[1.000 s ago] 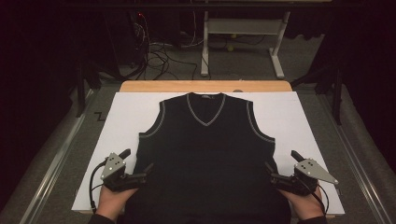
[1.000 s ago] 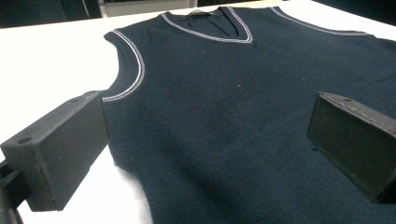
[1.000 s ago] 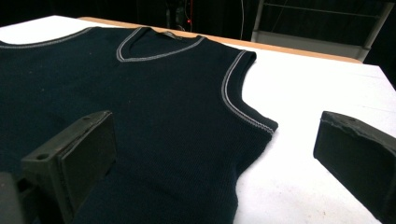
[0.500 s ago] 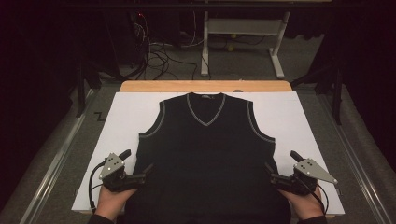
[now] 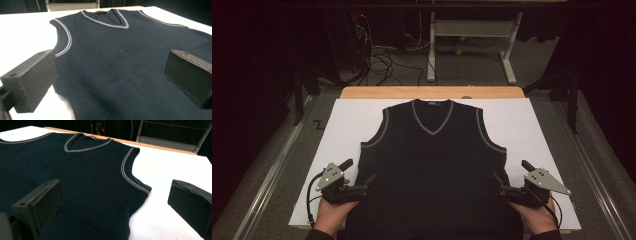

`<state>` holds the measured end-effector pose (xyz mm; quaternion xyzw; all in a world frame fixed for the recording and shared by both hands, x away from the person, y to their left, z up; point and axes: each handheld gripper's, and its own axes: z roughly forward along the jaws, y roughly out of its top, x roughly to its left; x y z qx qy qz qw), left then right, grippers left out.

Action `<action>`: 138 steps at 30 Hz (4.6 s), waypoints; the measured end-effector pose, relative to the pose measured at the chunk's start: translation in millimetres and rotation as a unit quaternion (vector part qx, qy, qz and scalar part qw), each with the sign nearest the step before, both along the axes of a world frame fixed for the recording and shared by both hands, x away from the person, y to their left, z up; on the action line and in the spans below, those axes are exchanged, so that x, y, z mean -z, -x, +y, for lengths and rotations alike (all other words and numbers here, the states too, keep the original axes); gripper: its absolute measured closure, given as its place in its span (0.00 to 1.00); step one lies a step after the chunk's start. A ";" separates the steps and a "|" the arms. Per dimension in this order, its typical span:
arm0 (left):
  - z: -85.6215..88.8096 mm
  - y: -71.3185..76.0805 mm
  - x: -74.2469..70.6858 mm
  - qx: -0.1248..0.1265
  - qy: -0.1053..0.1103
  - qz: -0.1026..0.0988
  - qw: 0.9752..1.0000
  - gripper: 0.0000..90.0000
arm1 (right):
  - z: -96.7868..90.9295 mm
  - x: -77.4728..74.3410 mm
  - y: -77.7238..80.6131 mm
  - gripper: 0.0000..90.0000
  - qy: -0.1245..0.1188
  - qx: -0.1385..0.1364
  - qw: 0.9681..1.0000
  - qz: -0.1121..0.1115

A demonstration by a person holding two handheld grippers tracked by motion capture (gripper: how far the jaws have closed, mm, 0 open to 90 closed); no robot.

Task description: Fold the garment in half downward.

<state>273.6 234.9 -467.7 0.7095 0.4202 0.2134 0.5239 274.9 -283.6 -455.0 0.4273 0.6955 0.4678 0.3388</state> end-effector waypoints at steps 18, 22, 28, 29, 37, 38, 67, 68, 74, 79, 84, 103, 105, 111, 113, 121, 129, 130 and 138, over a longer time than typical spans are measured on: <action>0.2 -44.4 -9.6 -0.034 -0.007 0.040 0.999 0.00 | 15.3 -2.0 -50.1 0.00 0.018 0.023 0.999 0.019; 7.6 -50.3 -3.7 -0.049 -0.028 0.078 0.995 0.01 | 15.8 0.2 -61.3 0.00 0.029 0.025 0.998 0.042; 13.2 -51.5 7.3 -0.058 -0.047 0.117 0.990 0.09 | 10.9 3.7 -63.5 0.07 0.031 0.027 0.996 0.082; 13.5 -51.5 8.9 -0.056 -0.050 0.124 0.989 0.11 | 8.1 3.5 -61.5 0.11 0.027 0.031 0.995 0.088; 14.6 -52.9 16.5 -0.056 -0.060 0.156 0.984 0.20 | -2.4 9.1 -55.4 0.45 0.036 0.038 0.990 0.130; 14.4 -53.0 16.6 -0.054 -0.061 0.158 0.984 0.21 | -4.7 10.1 -55.9 0.47 0.033 0.039 0.989 0.141; 7.2 -50.3 19.8 -0.016 -0.096 0.174 0.980 0.81 | 7.4 20.7 -56.8 0.93 0.050 0.003 0.980 0.191; 7.2 -50.2 19.8 -0.015 -0.095 0.174 0.980 0.82 | 7.6 20.6 -56.6 0.93 0.052 0.002 0.980 0.191; 8.2 -50.4 19.5 -0.008 -0.092 0.174 0.980 0.88 | 5.8 20.0 -56.6 0.95 0.041 0.005 0.981 0.190; 14.2 -48.6 16.9 -0.020 -0.075 0.159 0.984 0.88 | 1.5 14.8 -54.5 0.95 0.031 0.005 0.985 0.171; 25.6 -42.6 5.2 -0.022 -0.038 0.132 0.990 0.88 | -1.4 4.7 -49.4 0.95 0.014 0.007 0.990 0.143; 28.1 -26.5 -4.0 -0.014 -0.061 0.121 0.991 0.88 | -8.0 -3.0 -27.1 0.95 0.023 -0.009 0.993 0.112; 27.2 -22.4 -4.7 -0.011 -0.067 0.123 0.990 0.88 | -8.4 -2.9 -25.4 0.95 0.024 -0.010 0.993 0.113; 25.8 -13.2 -7.2 -0.005 -0.080 0.121 0.989 0.88 | -11.2 -0.3 -12.6 0.95 0.030 -0.019 0.993 0.116; 26.5 -9.4 -6.5 -0.001 -0.084 0.125 0.989 0.88 | -13.0 0.0 -9.4 0.95 0.027 -0.021 0.993 0.116; 27.0 12.7 -9.9 0.015 -0.097 0.118 0.988 0.88 | -16.8 -1.2 6.2 0.95 0.027 -0.030 0.993 0.112; 26.0 31.3 -4.1 0.023 -0.109 0.129 0.985 0.88 | -20.2 0.5 25.5 0.95 0.034 -0.041 0.992 0.118; 26.2 32.9 -4.3 0.024 -0.109 0.129 0.985 0.88 | -20.5 0.8 28.0 0.95 0.034 -0.042 0.991 0.119; 27.0 47.1 -4.4 0.032 -0.115 0.130 0.984 0.88 | -23.2 4.5 45.4 0.95 0.040 -0.052 0.990 0.126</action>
